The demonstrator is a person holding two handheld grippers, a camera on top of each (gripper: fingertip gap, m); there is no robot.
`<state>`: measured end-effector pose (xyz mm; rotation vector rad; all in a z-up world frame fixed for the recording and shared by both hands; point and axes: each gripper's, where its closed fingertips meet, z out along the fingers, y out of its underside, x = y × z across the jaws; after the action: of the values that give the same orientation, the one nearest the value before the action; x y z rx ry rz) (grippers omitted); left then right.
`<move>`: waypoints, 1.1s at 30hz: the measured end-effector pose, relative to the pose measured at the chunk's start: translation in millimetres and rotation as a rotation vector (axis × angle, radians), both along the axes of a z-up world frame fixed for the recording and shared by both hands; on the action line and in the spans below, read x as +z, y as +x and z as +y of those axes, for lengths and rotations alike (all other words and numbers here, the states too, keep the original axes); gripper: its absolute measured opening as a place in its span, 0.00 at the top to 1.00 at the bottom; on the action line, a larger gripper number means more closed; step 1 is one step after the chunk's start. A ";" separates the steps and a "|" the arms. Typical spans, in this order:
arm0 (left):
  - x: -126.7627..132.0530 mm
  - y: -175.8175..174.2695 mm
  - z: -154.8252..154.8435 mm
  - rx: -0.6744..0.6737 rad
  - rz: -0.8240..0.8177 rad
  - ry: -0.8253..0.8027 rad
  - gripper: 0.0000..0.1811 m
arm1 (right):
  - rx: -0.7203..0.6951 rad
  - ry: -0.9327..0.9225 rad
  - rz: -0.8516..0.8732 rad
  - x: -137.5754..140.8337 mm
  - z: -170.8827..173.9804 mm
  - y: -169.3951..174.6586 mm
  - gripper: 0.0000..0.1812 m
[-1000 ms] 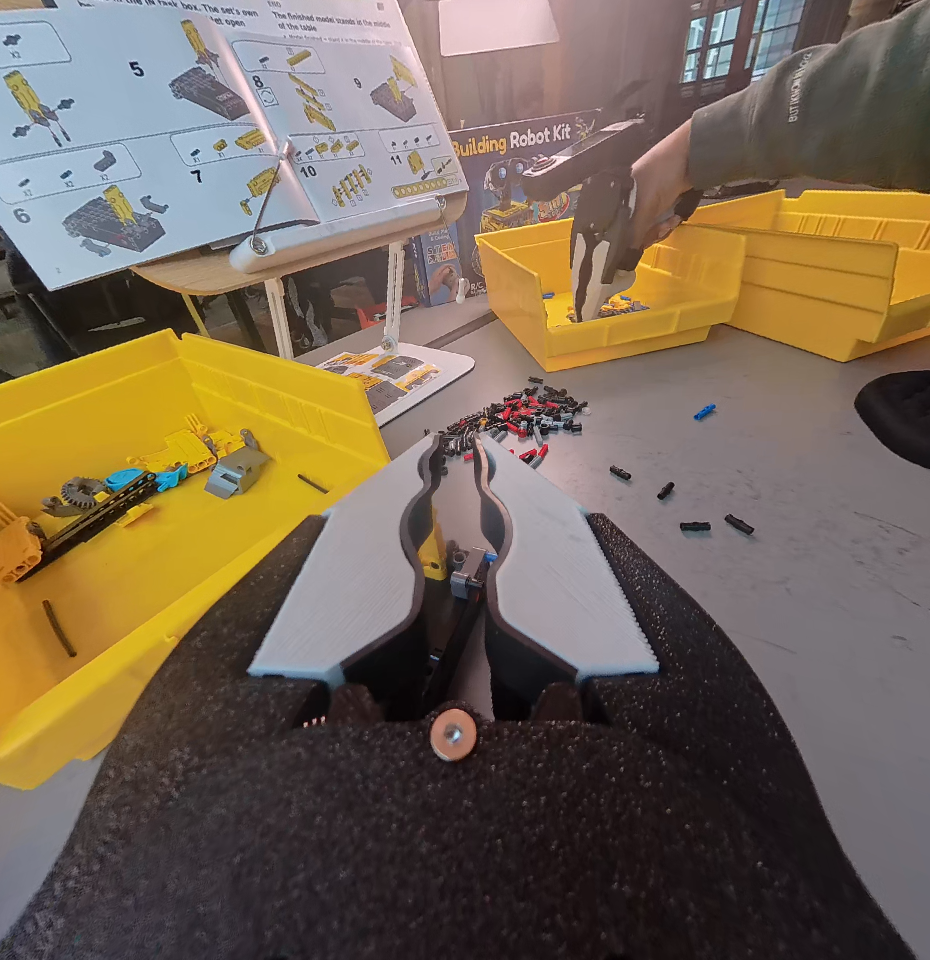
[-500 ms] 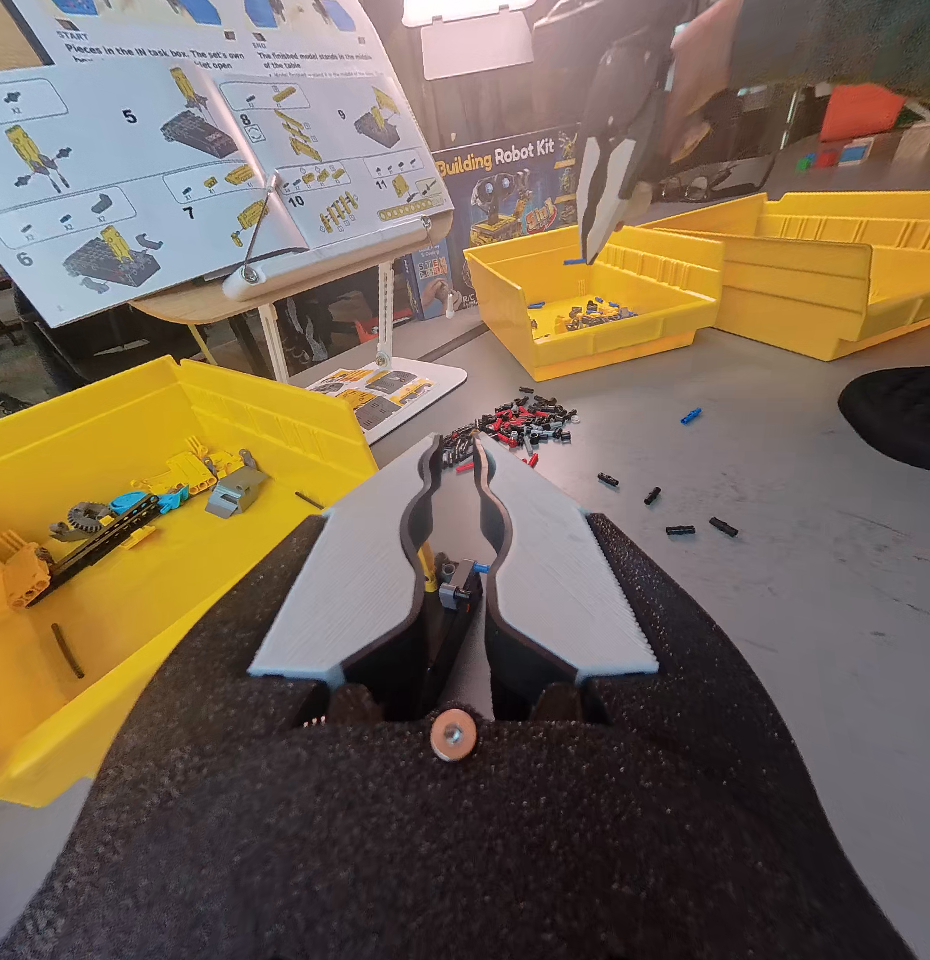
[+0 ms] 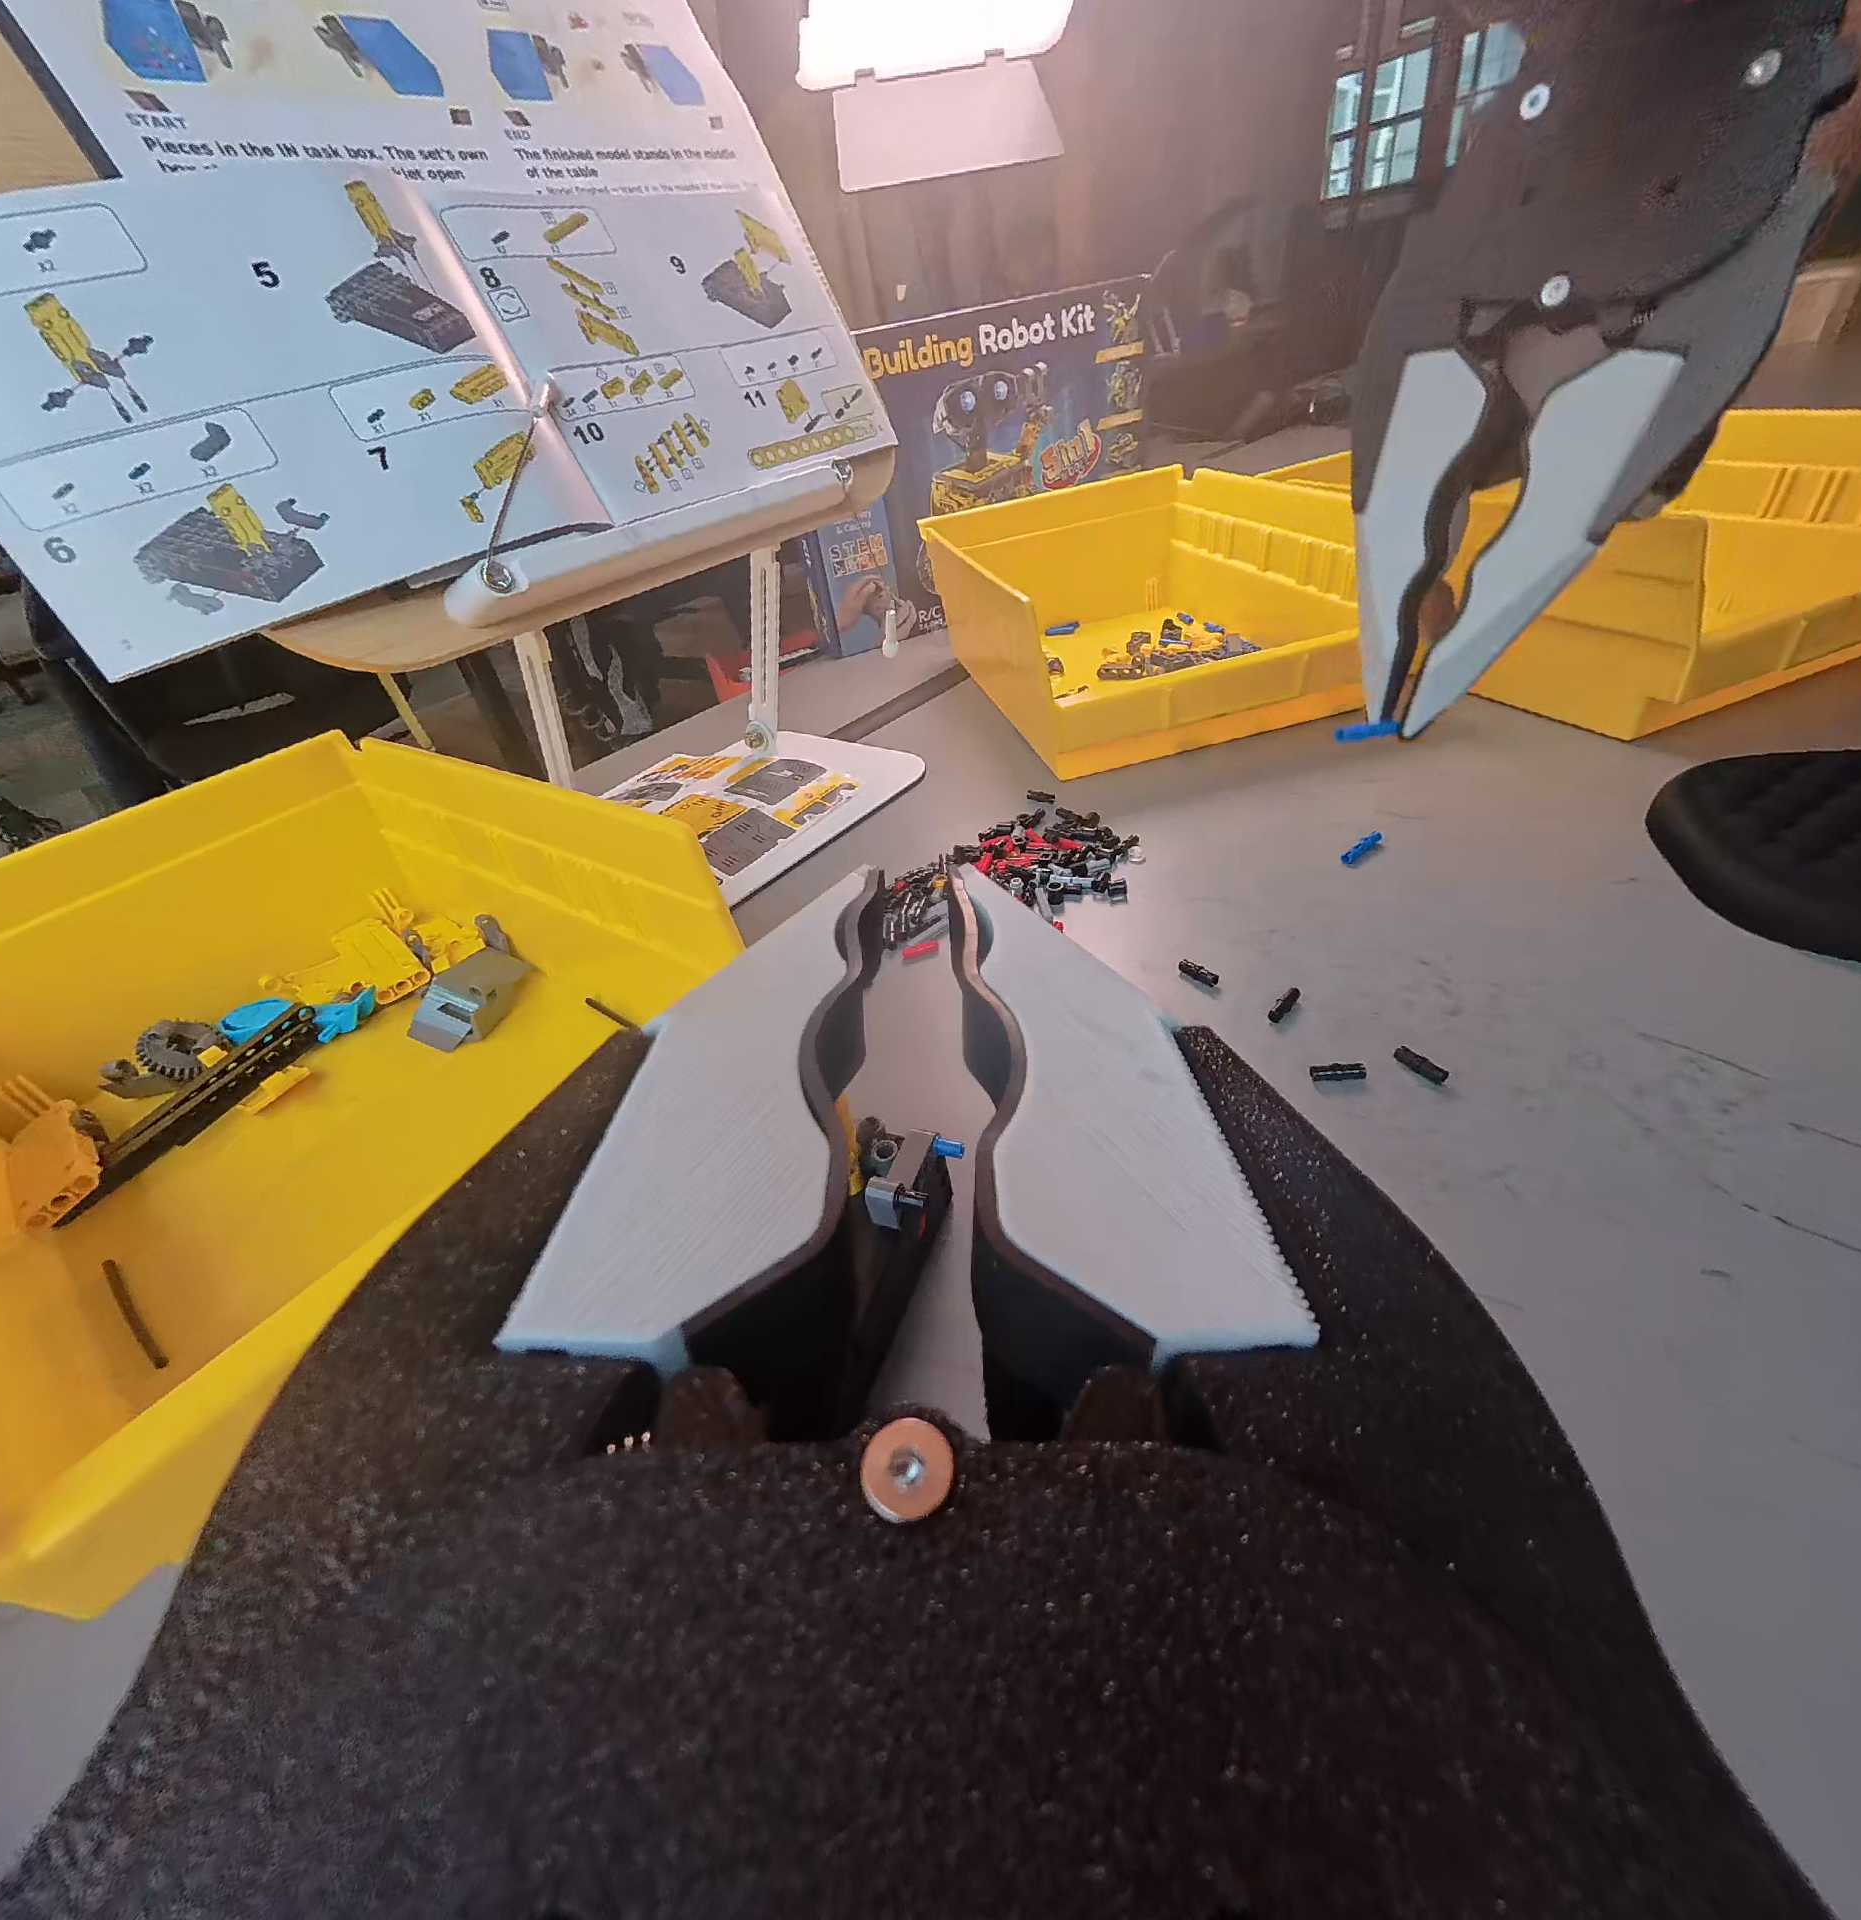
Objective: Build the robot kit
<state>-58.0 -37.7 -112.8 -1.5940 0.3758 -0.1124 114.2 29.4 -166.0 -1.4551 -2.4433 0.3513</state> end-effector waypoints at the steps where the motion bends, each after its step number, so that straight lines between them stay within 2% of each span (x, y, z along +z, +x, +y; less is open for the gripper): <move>1: -0.9 0.4 0.3 -0.001 0.003 -0.004 0.94 | 0.002 -0.013 -0.017 -12.0 -5.2 1.3 0.98; 5: -3.2 1.2 0.7 0.000 0.015 -0.013 0.94 | -0.019 -0.006 -0.104 -56.5 -5.9 11.2 0.98; 11: -5.1 1.7 1.2 -0.003 0.016 -0.022 0.94 | -0.017 -0.015 -0.145 -76.2 -7.2 18.0 0.98; 22: -9.9 0.8 3.2 0.000 0.020 -0.038 0.94 | 0.010 0.016 -0.156 -76.3 -3.6 19.0 0.97; 28: -6.7 -1.1 2.1 0.005 0.015 -0.029 0.94 | -0.003 0.027 -0.138 -75.0 -0.8 19.9 0.92; 33: -6.7 -0.1 1.9 0.003 0.016 -0.028 0.94 | -0.077 0.008 0.003 -49.9 2.7 16.3 0.92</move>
<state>-58.1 -35.8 -119.5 -1.6240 0.3859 -0.1029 130.4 32.1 -216.0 -1.5388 -2.3760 0.3266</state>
